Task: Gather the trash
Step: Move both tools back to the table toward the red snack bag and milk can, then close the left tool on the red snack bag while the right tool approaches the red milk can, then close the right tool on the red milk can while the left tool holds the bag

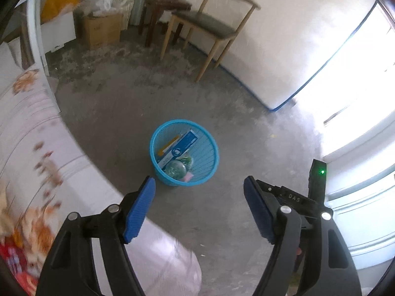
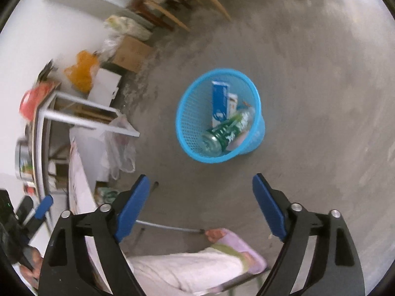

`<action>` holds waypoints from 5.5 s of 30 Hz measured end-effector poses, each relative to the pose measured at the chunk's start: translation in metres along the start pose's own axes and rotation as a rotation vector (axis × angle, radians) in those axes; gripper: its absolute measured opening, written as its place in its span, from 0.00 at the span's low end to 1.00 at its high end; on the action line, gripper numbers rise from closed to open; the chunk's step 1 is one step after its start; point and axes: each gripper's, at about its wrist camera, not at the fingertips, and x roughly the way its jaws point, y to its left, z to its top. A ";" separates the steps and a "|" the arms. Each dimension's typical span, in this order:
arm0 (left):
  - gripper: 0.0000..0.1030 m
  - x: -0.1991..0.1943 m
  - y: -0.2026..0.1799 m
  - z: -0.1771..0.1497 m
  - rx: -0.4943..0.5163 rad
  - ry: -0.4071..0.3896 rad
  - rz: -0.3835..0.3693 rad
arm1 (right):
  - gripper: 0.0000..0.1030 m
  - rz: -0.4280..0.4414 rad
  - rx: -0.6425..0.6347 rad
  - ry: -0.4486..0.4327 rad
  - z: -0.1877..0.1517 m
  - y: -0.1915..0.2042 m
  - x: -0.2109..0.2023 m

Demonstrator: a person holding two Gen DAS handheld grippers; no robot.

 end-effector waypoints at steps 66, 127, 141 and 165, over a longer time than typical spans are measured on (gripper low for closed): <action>0.71 -0.190 0.209 -0.314 -0.574 -0.346 0.172 | 0.37 0.204 -1.087 0.214 -0.254 0.320 0.095; 0.05 -0.168 0.229 -0.305 -0.609 -0.288 0.212 | 0.80 0.248 -1.250 0.002 -0.232 0.381 0.107; 0.05 -0.168 0.228 -0.304 -0.586 -0.294 0.219 | 0.61 0.250 -1.198 0.071 -0.226 0.353 0.086; 0.03 -0.164 0.224 -0.298 -0.591 -0.307 0.212 | 0.62 0.184 -1.155 0.030 -0.229 0.325 0.074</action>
